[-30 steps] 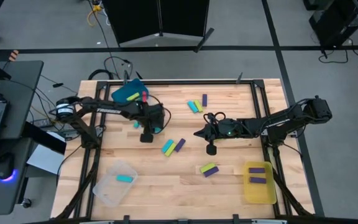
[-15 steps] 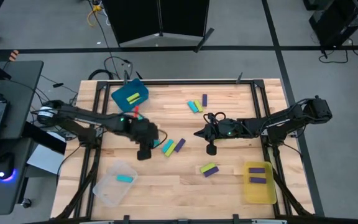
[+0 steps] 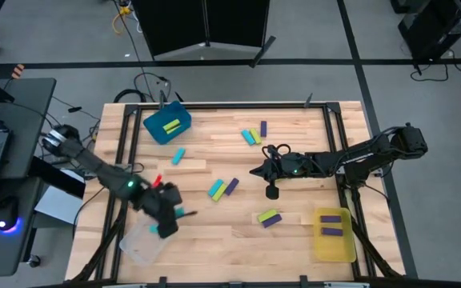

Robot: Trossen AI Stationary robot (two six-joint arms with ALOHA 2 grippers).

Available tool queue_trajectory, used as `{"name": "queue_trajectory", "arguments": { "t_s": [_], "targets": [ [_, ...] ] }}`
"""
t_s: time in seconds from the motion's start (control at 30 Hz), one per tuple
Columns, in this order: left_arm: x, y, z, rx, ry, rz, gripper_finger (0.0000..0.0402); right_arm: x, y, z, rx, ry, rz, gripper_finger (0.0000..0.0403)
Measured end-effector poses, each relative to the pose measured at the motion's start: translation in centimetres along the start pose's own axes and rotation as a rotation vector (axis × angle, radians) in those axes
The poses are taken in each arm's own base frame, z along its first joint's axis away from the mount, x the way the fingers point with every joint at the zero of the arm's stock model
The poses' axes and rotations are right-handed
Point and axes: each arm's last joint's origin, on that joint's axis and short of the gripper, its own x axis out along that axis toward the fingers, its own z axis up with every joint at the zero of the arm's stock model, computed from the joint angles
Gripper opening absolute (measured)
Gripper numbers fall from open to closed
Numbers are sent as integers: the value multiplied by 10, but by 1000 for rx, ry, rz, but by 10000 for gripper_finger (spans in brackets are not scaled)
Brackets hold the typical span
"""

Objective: Sort blocks
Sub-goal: Put the blue block into the transparent bin

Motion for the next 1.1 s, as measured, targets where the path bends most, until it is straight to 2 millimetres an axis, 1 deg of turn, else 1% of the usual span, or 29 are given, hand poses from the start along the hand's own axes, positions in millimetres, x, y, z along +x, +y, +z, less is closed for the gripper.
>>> {"name": "queue_trajectory", "arguments": {
  "t_s": [0.1,0.2,0.3,0.4,0.5,0.6,0.83,0.97,1.1],
  "targets": [
    [-3,-12,-22,-1,16,-21,101,0,0,0,0,0,-1,12],
    [-6,-20,-40,-9,32,-31,101,0,-1,0,-5,0,-3,12],
    [-9,-23,-58,35,65,-16,101,0,-1,0,-16,0,-3,12],
    [-11,-21,-69,71,97,23,101,0,-2,0,-20,0,-7,12],
    [-12,-16,-75,91,137,75,101,1,-4,0,-13,1,-16,12],
    [-8,-12,-81,111,171,92,101,1,-6,0,-10,1,-21,12],
    [10,-5,-89,218,207,60,101,1,-7,0,-7,2,-22,12],
    [21,-6,-92,237,205,-8,101,1,-7,0,-4,2,-19,12],
    [32,1,-96,239,215,-13,101,1,-7,0,-4,2,-19,12]
  ]
}}
